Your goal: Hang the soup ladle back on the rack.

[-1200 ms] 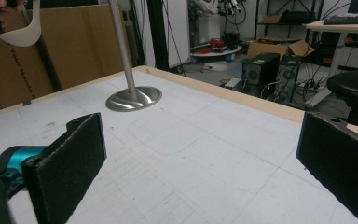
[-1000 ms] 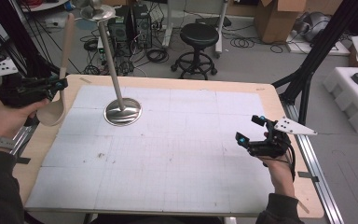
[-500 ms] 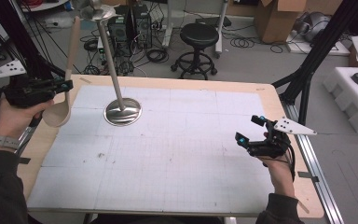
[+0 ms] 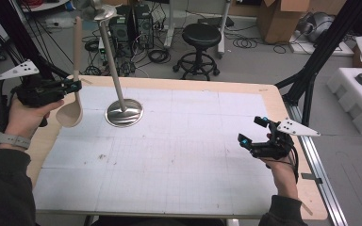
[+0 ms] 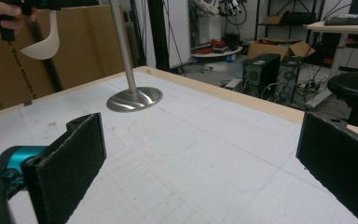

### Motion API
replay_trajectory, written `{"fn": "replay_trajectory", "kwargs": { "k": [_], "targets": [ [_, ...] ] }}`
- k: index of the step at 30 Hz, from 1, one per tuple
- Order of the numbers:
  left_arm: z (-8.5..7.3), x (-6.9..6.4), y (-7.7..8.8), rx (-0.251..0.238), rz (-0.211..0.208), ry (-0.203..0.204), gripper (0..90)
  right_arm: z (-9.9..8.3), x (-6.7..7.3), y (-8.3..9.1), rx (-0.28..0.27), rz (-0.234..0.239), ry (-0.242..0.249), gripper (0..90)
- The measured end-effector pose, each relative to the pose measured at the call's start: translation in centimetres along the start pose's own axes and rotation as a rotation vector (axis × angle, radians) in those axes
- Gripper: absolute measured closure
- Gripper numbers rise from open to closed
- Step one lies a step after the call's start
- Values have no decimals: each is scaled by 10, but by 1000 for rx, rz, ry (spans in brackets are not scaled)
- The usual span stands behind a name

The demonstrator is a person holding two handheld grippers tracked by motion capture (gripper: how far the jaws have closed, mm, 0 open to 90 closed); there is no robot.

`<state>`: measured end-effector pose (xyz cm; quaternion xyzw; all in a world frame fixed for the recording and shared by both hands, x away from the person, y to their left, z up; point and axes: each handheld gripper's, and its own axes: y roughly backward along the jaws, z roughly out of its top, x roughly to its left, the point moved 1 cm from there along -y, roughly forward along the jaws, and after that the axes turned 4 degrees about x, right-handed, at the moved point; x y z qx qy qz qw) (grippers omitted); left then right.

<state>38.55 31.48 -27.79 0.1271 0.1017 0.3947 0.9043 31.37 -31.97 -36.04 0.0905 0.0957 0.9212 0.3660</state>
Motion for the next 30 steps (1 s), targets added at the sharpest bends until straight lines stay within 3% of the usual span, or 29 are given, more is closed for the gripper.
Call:
{"fn": "replay_trajectory", "kwargs": {
  "k": [2,13,25,30],
  "targets": [
    [-1,1,-3,-1,-11,6,778,0,0,1,-6,0,-7,4],
    [-2,-3,-17,-7,23,9,777,2,0,4,-18,2,0,4],
    [-3,-5,-22,-17,42,-4,774,2,1,3,-17,4,-6,4],
    [-3,-6,-20,-35,62,-26,714,2,1,3,-15,3,-2,4]
  ]
}}
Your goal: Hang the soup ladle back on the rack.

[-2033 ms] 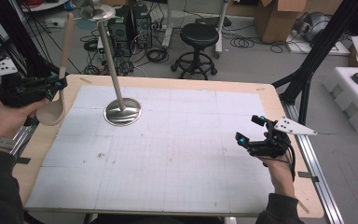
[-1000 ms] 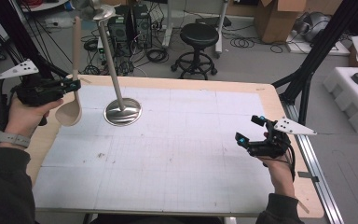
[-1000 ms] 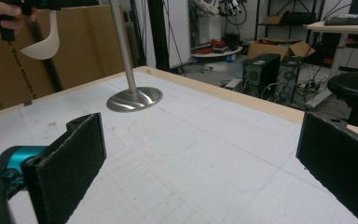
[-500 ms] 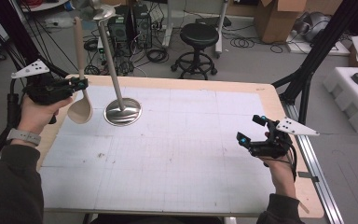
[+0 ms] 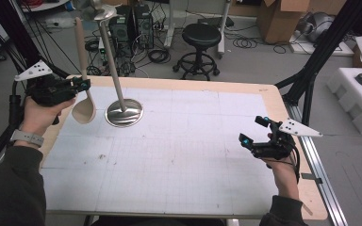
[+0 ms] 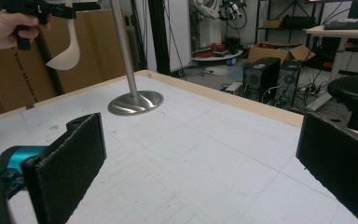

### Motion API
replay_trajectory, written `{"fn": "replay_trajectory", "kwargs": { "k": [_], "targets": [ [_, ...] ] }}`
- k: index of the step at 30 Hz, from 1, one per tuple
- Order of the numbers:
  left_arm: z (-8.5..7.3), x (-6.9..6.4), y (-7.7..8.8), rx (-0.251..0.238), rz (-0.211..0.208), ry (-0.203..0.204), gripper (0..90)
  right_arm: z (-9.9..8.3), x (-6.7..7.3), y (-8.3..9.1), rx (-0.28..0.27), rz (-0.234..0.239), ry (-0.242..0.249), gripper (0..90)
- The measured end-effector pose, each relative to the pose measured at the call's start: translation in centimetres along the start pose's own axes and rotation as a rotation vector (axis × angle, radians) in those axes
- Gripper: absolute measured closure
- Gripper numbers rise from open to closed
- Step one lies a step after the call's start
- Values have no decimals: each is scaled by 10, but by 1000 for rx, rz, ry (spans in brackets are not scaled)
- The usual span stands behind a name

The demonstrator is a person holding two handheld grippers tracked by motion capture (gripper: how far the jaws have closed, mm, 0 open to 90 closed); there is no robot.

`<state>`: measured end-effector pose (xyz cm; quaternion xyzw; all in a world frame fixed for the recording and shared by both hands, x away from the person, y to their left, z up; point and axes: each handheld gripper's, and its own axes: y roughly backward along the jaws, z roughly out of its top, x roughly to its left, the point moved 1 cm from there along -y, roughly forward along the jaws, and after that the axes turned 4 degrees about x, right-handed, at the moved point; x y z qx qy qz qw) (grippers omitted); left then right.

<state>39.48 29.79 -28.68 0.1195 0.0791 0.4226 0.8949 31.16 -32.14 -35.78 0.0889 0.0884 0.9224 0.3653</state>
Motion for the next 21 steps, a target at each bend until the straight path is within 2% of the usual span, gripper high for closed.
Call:
{"fn": "replay_trajectory", "kwargs": {
  "k": [3,8,16,17,19,21],
  "targets": [
    [-1,-2,2,-6,17,-23,649,0,0,-1,0,-3,9,4],
    [-2,-4,7,-25,30,-28,524,0,0,-2,4,1,8,4],
    [-8,-14,15,-98,32,-54,310,1,-1,-3,-3,7,3,4],
    [-8,-15,16,-104,34,-56,255,1,-1,-3,-3,8,4,4],
    [-8,-17,17,-98,46,-54,157,1,-1,-3,-2,9,2,4],
    [-8,-20,19,-87,58,-53,115,1,-1,-3,-4,9,3,4]
  ]
}}
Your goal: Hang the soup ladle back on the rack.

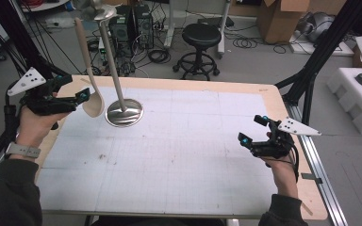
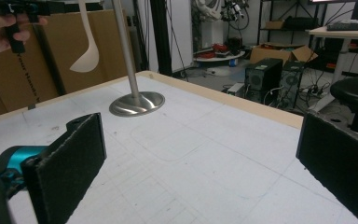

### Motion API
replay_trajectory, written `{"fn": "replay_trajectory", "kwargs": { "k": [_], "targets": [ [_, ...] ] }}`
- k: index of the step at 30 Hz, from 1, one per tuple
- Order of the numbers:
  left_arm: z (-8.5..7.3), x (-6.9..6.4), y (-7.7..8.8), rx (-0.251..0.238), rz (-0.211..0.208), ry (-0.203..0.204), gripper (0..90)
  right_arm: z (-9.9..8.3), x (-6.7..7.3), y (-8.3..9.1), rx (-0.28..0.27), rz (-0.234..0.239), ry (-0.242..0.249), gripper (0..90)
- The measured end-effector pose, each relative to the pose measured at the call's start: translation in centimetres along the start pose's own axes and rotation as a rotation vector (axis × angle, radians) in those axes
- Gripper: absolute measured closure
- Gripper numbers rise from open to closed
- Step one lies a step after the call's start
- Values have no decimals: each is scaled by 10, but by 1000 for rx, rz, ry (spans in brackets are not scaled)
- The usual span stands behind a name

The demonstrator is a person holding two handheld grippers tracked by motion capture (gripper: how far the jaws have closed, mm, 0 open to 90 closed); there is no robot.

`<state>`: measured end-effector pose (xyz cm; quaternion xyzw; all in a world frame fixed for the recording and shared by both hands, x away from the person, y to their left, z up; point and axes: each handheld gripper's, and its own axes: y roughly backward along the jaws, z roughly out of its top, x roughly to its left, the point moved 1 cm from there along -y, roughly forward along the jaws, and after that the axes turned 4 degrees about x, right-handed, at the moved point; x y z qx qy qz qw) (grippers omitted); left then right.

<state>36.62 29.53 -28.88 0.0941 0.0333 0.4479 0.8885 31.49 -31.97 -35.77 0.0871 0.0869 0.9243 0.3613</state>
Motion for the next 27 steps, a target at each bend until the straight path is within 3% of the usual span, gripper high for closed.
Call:
{"fn": "replay_trajectory", "kwargs": {
  "k": [3,7,10,12,16,27],
  "targets": [
    [-2,-4,3,-1,11,19,19,0,0,0,1,1,1,4],
    [-7,-11,11,-36,-34,30,17,0,1,1,-2,-1,4,4],
    [-13,-14,16,-51,-30,12,17,0,1,0,1,2,1,4],
    [-16,-16,19,-49,-7,-6,18,0,1,0,2,1,10,4],
    [-23,-21,25,-108,-25,3,18,0,2,-1,11,5,6,4],
    [-45,-42,25,-122,-70,-24,18,0,2,2,3,0,6,4]
  ]
}}
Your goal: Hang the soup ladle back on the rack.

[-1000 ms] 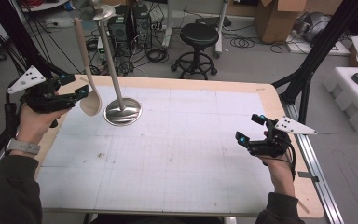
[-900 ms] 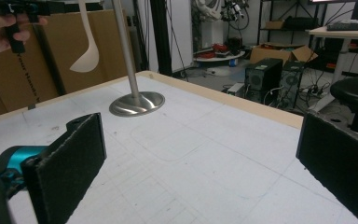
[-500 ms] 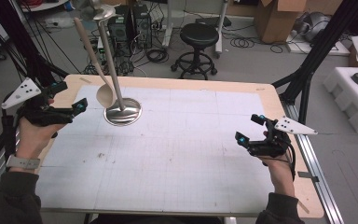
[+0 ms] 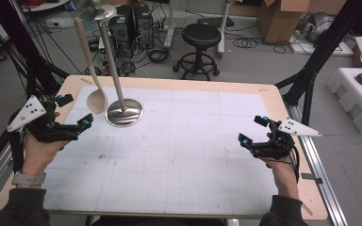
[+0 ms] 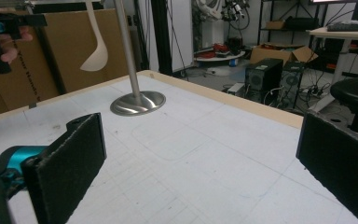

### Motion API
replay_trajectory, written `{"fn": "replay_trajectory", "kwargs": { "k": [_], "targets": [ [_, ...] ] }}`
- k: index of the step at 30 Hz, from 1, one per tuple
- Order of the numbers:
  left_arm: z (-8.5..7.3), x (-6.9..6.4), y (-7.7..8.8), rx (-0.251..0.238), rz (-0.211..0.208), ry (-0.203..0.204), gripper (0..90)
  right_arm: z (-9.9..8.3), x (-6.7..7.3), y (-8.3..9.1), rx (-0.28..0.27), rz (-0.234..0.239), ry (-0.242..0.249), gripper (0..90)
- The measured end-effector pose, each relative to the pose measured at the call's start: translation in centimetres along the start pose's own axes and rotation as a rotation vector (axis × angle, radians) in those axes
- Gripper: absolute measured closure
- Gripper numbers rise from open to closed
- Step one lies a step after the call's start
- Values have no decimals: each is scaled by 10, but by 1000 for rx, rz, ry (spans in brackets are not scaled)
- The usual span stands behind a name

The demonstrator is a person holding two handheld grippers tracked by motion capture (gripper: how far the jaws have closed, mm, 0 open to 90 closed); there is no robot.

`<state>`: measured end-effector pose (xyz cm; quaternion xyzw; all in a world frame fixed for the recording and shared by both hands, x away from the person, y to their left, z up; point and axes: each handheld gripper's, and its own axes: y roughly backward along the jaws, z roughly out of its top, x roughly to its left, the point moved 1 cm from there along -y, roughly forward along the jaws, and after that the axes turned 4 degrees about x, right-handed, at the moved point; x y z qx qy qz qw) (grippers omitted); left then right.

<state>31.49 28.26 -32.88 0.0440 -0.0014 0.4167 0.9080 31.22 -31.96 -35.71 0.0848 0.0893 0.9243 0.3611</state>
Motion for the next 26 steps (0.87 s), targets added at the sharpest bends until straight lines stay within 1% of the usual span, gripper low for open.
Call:
{"fn": "replay_trajectory", "kwargs": {
  "k": [1,2,4,5,7,8,9,10,14,16,20,22,24,26],
  "targets": [
    [-3,-1,1,-8,-6,2,18,0,0,0,2,0,0,4],
    [-6,-2,3,-16,-11,13,18,0,0,0,3,-1,0,4],
    [-11,-2,5,-16,-16,24,18,-1,0,0,4,-2,1,4],
    [-15,-2,6,-28,-16,24,18,-1,0,0,6,-5,1,4],
    [-17,0,8,-8,-13,35,18,-1,0,0,4,-7,-2,4],
    [-19,1,10,-6,-2,36,18,-1,0,0,4,-9,0,4],
    [-19,1,11,-13,-3,37,18,-1,1,0,7,-10,2,4],
    [-21,2,13,-13,-5,35,18,-1,1,0,10,-8,-1,4],
    [-29,4,18,19,12,35,18,-1,1,-1,8,-14,3,4],
    [-32,4,19,24,20,33,18,-2,1,-1,6,-14,8,4],
    [-32,2,21,21,21,41,18,-1,4,-1,4,-9,17,4],
    [-30,1,22,9,13,40,18,0,7,-1,-4,-3,32,4],
    [-28,1,20,0,-3,49,18,1,9,-2,-12,3,37,4],
    [-27,0,17,-4,-4,47,18,2,10,-3,-18,15,35,4]
  ]
}}
